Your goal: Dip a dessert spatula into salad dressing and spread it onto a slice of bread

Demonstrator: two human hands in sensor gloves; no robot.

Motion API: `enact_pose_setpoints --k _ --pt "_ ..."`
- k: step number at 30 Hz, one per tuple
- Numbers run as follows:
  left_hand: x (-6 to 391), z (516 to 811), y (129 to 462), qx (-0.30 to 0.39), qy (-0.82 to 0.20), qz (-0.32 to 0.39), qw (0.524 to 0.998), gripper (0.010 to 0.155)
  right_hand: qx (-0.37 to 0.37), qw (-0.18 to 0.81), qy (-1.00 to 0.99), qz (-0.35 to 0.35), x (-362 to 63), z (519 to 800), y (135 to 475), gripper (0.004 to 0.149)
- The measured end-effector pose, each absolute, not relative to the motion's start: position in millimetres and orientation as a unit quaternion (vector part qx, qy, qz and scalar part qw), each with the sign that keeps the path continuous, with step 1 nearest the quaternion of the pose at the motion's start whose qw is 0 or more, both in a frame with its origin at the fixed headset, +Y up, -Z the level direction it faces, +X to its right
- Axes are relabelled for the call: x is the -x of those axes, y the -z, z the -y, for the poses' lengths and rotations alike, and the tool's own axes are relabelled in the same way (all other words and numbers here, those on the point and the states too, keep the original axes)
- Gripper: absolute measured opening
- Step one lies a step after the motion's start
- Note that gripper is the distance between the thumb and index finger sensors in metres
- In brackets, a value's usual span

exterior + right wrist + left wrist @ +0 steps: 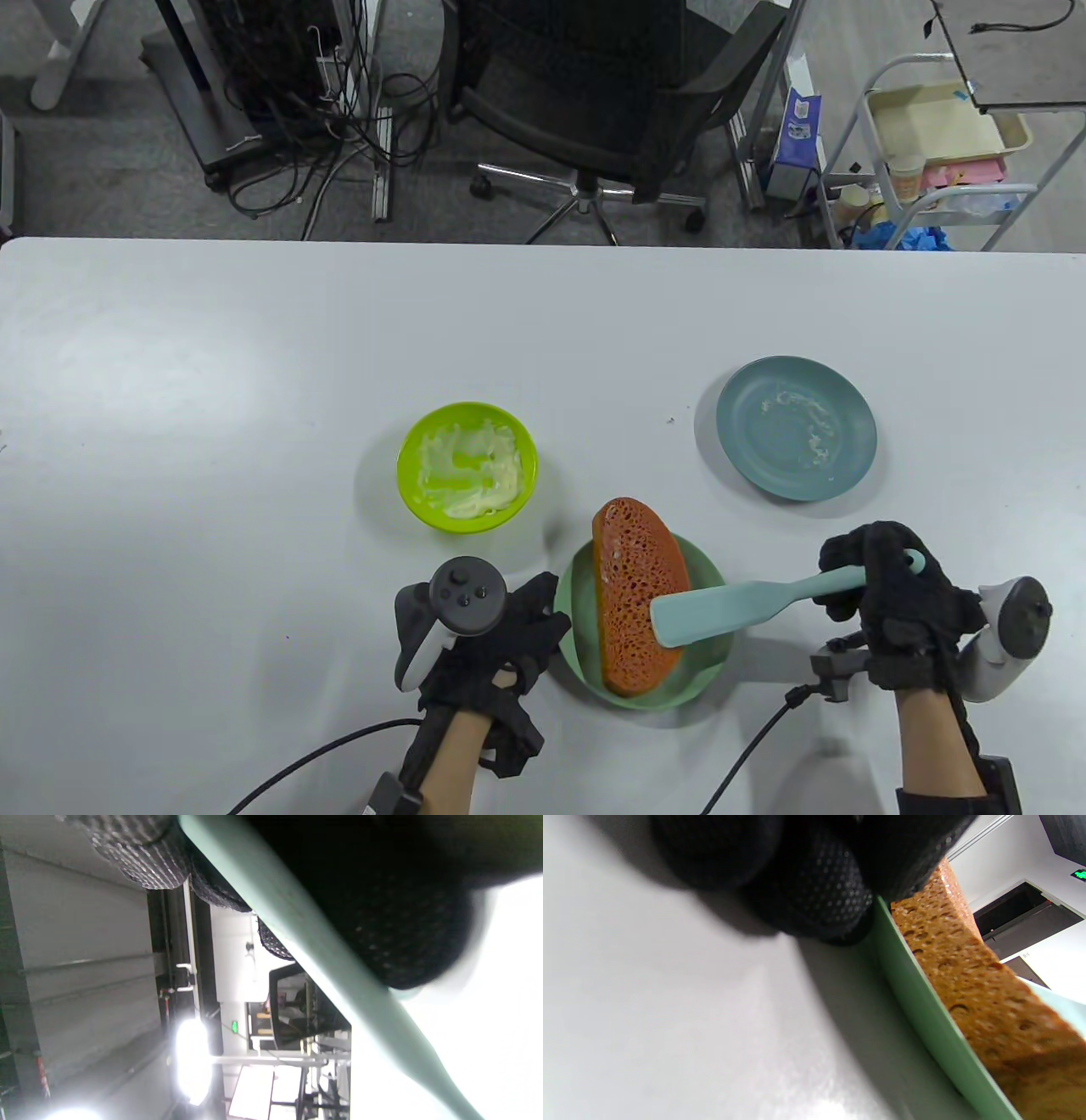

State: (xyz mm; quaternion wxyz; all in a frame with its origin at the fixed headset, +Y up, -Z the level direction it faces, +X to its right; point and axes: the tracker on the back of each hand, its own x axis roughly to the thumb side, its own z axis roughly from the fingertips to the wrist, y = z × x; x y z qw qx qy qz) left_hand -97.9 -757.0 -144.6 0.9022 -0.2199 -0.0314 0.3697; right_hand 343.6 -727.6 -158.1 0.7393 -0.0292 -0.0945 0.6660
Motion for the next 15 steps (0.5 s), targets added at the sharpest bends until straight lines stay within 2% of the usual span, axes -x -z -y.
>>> enact_pose_setpoints --k 5,15 --pt "97.9 757.0 144.6 0.220 -0.370 0.031 0.902 0.056 0.050 0.745 -0.656 0.107 -360.0 729.3 156.6 0.040" --pt "98.2 757.2 144.3 0.219 -0.370 0.030 0.902 0.056 0.039 0.745 -0.659 0.093 -350.0 731.6 158.6 0.041"
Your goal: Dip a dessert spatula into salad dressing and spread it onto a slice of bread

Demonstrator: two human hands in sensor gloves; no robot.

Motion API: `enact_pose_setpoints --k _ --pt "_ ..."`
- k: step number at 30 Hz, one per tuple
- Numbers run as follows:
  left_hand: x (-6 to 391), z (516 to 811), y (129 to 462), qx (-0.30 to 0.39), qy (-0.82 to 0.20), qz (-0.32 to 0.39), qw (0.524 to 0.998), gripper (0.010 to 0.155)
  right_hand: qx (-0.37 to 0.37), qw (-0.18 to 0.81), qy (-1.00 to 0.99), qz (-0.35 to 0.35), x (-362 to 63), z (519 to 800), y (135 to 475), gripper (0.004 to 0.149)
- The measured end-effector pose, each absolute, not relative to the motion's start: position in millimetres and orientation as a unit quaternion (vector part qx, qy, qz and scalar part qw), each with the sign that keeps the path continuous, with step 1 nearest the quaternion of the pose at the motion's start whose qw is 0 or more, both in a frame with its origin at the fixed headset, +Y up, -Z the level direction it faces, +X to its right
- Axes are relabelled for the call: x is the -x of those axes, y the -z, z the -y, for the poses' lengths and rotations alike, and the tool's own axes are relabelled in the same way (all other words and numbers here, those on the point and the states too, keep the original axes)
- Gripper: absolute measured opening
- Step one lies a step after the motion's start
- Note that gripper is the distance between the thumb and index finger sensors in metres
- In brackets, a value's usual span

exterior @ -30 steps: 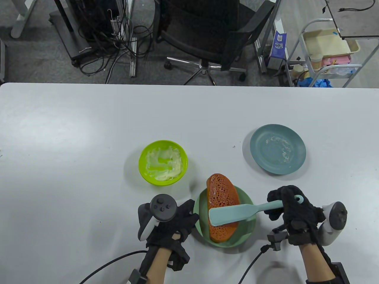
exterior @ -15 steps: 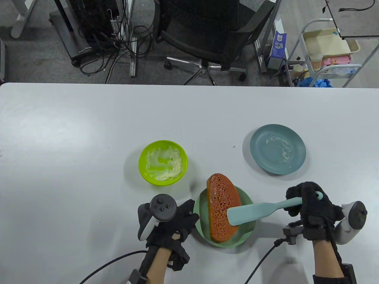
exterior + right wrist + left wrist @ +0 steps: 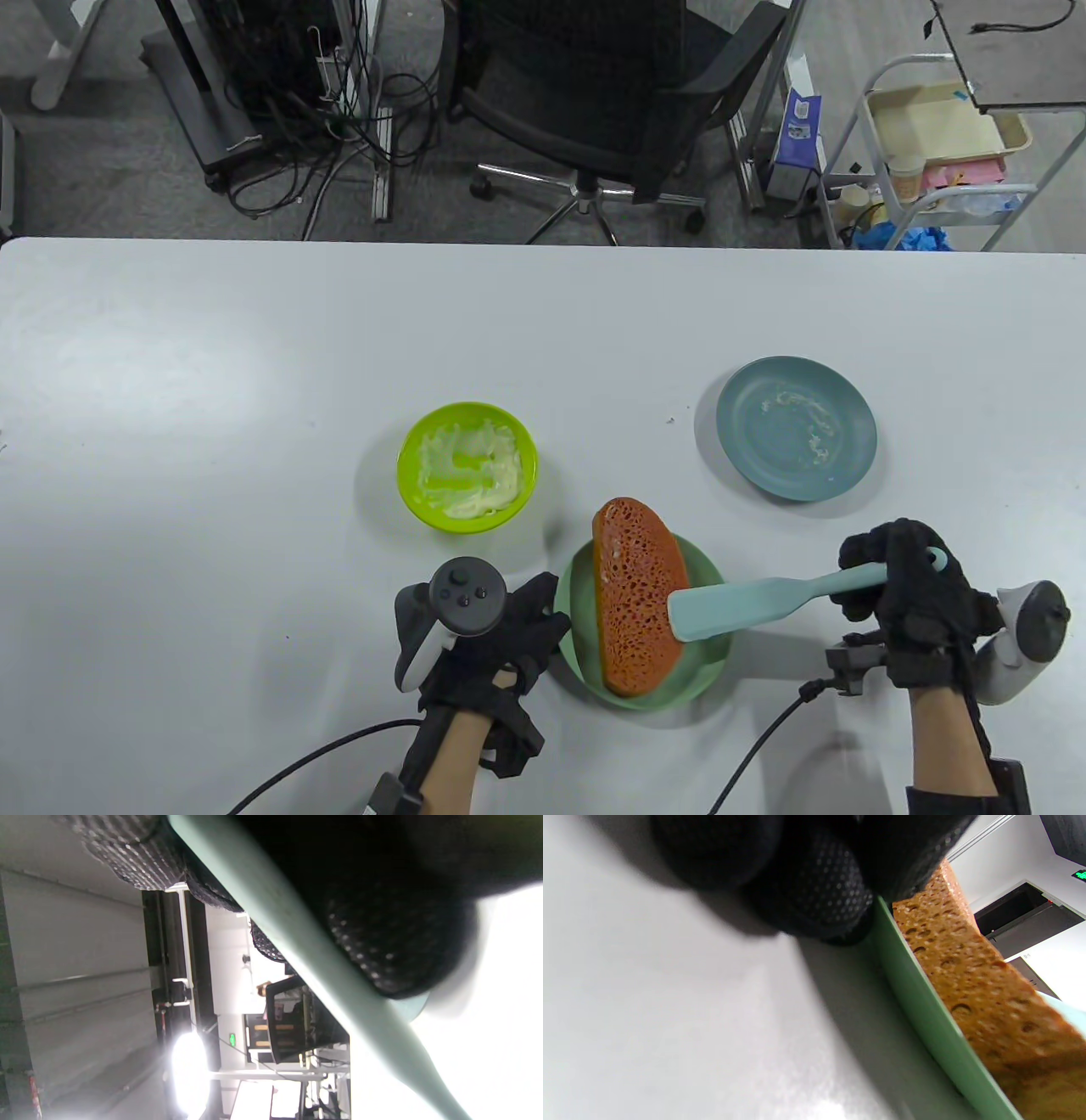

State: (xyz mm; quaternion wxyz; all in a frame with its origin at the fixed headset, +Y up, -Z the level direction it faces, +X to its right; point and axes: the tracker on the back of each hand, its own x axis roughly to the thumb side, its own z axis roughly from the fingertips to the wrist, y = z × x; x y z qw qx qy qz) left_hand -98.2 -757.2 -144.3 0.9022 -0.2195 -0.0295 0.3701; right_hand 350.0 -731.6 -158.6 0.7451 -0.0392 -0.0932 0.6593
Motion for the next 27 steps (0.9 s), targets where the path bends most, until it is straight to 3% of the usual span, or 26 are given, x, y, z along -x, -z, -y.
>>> enact_pose_setpoints --k 12,27 --pt "97.4 756.6 143.0 0.211 -0.364 0.024 0.907 0.056 0.000 0.753 -0.658 0.022 -308.8 736.4 158.5 0.045" --pt "96.1 756.1 142.6 0.202 -0.357 0.024 0.912 0.055 -0.005 0.742 -0.671 0.011 -291.8 730.0 155.2 0.041"
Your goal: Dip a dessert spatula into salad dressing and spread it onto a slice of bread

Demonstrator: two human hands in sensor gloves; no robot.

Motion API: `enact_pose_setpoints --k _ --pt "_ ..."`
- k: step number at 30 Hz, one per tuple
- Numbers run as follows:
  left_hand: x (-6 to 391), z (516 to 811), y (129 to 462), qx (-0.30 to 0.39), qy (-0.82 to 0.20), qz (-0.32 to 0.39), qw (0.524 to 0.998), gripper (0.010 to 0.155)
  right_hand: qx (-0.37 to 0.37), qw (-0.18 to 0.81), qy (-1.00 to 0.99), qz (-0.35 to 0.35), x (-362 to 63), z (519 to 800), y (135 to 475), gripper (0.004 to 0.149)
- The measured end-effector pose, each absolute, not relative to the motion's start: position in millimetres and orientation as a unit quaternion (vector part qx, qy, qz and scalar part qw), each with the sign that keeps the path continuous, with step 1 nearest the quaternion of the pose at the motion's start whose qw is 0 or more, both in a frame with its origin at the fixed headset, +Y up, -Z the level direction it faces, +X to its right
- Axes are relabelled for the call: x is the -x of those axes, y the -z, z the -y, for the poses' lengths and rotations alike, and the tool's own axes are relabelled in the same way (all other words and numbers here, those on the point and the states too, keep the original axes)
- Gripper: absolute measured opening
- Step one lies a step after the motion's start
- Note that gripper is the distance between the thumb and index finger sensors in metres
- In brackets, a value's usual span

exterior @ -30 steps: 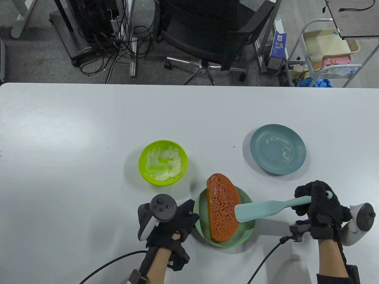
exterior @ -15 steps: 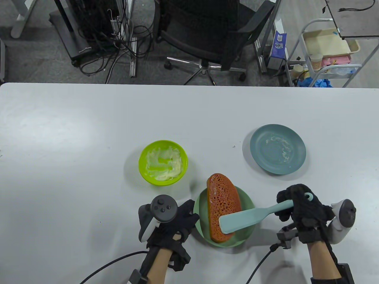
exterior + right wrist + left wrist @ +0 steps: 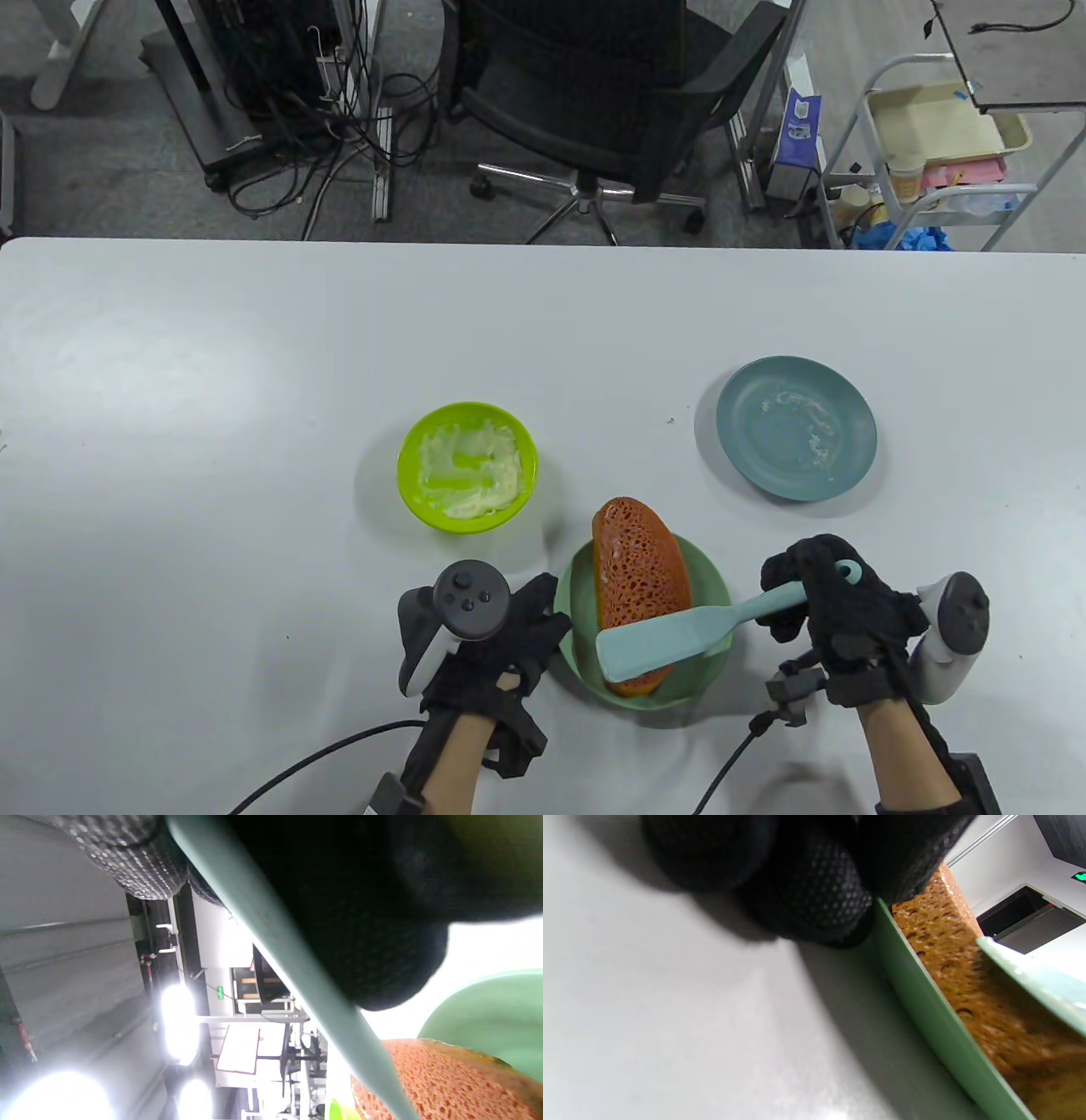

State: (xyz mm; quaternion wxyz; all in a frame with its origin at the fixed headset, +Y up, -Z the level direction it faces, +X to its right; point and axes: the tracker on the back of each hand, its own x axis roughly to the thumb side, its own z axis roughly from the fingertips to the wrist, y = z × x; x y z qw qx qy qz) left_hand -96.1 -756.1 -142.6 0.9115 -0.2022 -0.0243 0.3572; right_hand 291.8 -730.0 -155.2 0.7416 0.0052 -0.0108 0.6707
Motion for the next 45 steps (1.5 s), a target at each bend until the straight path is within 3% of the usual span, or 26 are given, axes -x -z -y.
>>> enact_pose_setpoints --k 14,22,36,45 --pt "94.3 754.4 140.7 0.182 -0.337 0.025 0.923 0.055 0.019 0.732 -0.678 0.060 -340.2 718.5 156.6 0.040" --pt "90.1 746.5 136.0 0.142 -0.290 0.033 0.946 0.057 0.050 0.737 -0.673 0.046 -346.9 718.7 155.5 0.039" --pt "79.2 701.3 108.5 -0.019 -0.163 0.080 0.983 0.084 0.062 0.748 -0.659 0.046 -347.3 718.6 152.8 0.048" --pt "83.6 701.9 110.7 -0.013 -0.161 0.074 0.984 0.084 0.053 0.756 -0.652 0.027 -347.0 718.3 152.4 0.048"
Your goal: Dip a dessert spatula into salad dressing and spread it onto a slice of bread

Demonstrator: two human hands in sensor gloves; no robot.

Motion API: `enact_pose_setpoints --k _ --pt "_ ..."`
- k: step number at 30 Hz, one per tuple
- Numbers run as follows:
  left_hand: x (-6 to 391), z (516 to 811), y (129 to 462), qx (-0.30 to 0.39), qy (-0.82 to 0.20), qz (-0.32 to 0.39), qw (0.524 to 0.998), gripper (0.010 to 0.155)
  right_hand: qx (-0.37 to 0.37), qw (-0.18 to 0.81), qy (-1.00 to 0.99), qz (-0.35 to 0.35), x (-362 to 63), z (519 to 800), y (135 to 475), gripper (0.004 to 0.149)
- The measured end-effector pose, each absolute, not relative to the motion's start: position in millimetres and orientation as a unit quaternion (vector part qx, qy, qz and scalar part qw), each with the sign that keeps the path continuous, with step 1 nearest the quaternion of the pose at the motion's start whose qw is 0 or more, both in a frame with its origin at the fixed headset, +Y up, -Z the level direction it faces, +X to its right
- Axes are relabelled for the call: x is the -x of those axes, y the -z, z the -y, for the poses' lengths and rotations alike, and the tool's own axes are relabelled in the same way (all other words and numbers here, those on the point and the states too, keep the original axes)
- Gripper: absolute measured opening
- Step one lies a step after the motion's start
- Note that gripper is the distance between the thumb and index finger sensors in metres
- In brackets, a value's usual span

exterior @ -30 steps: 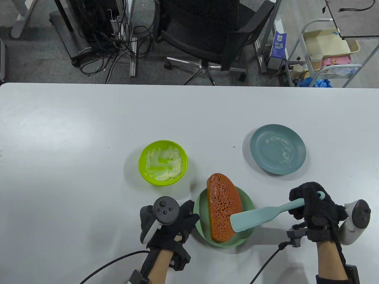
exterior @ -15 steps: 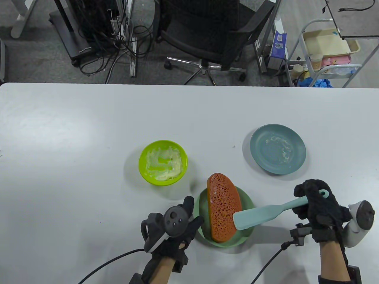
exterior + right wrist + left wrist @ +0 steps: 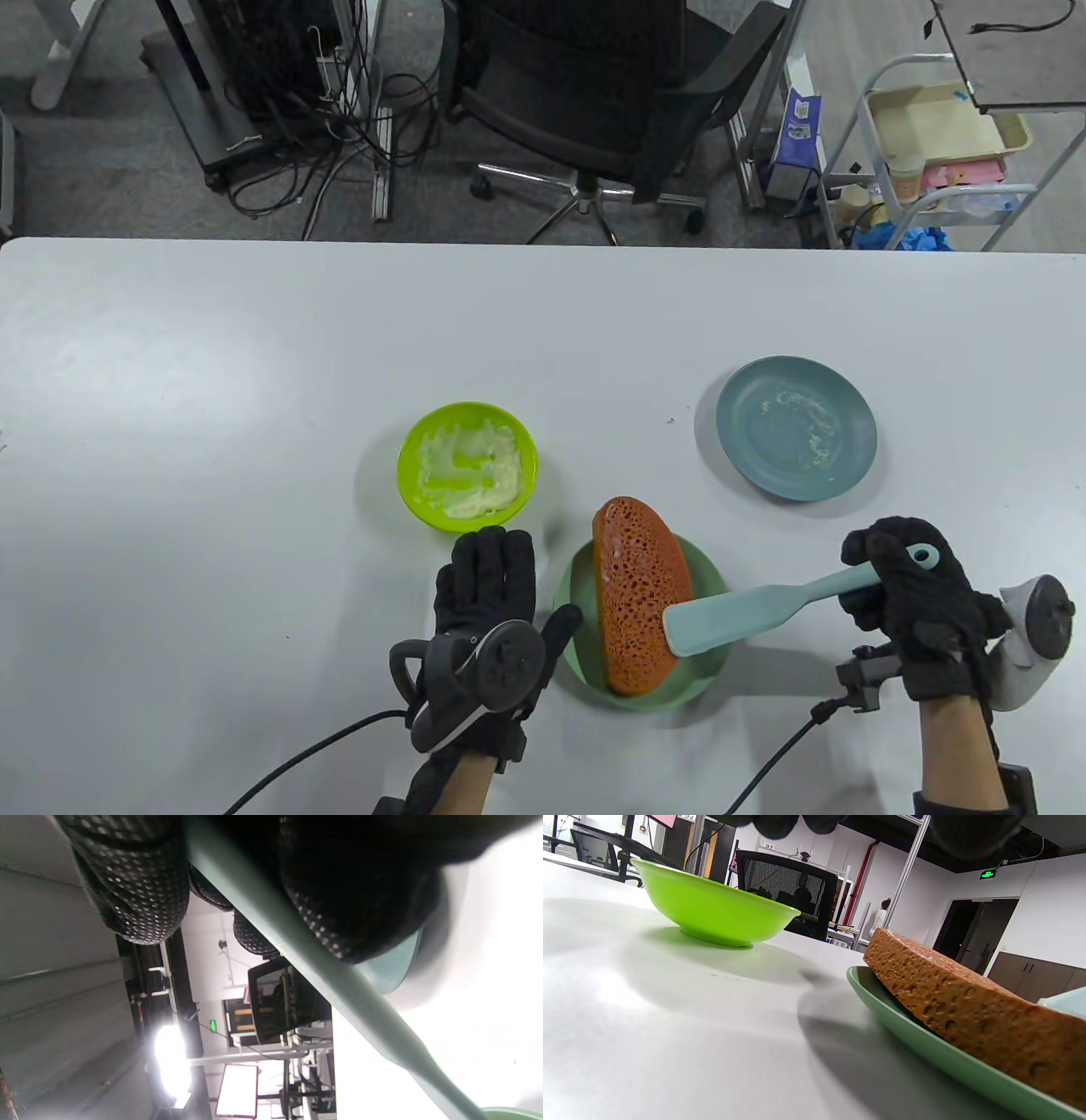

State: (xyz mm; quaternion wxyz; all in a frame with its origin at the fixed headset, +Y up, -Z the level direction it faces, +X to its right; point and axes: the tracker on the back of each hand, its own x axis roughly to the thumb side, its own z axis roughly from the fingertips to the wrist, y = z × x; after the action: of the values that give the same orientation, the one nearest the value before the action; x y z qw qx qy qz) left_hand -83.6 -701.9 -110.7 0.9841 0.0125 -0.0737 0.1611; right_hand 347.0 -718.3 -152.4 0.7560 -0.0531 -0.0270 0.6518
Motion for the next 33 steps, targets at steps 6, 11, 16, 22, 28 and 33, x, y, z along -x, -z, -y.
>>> enact_pose_setpoints --k 6,11,16,22,28,33 --pt "79.3 703.4 111.2 0.010 -0.149 0.081 0.985 0.075 0.045 0.766 -0.641 0.014 -348.3 717.1 151.6 0.047" --pt "80.1 704.0 112.3 0.003 -0.146 0.082 0.986 0.072 0.038 0.772 -0.634 0.022 -348.0 717.0 152.6 0.047" --pt "84.0 703.2 113.4 -0.012 -0.157 0.079 0.984 0.070 0.023 0.792 -0.608 0.036 -347.9 712.7 153.5 0.047" --pt "85.8 703.3 114.6 -0.012 -0.161 0.077 0.984 0.070 0.022 0.803 -0.591 0.075 -347.8 701.7 156.6 0.048" --pt "86.8 703.2 114.6 -0.001 -0.172 0.075 0.982 0.069 0.049 0.778 -0.614 0.122 -345.3 690.8 161.2 0.048" --pt "88.2 701.2 113.3 -0.008 -0.180 0.075 0.981 0.069 0.098 0.765 -0.608 0.189 -342.1 694.2 164.9 0.047"
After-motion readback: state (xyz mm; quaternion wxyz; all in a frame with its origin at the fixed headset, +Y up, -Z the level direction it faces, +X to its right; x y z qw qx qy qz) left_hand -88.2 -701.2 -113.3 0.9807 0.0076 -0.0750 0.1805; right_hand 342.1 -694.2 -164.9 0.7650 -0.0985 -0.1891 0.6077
